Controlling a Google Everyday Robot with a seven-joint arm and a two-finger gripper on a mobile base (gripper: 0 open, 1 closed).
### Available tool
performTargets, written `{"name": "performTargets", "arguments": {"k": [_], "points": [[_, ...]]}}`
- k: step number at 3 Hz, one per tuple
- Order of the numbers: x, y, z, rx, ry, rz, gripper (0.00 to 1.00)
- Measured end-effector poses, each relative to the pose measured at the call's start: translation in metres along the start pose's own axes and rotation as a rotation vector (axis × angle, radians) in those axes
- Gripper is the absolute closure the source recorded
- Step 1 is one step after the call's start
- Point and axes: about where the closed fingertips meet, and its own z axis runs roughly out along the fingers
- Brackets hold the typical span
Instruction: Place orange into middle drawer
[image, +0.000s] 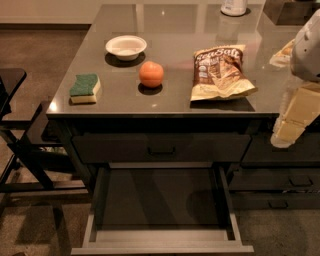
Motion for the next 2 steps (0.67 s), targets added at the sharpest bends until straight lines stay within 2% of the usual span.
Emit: {"name": "performTargets", "arguments": {"k": [1,2], "points": [[-0.007,-0.004,0.000,0.010,0.003,-0.015,0.00],[-0.031,-0.018,0.005,0.009,0.008,-0.064,0.00]]}}
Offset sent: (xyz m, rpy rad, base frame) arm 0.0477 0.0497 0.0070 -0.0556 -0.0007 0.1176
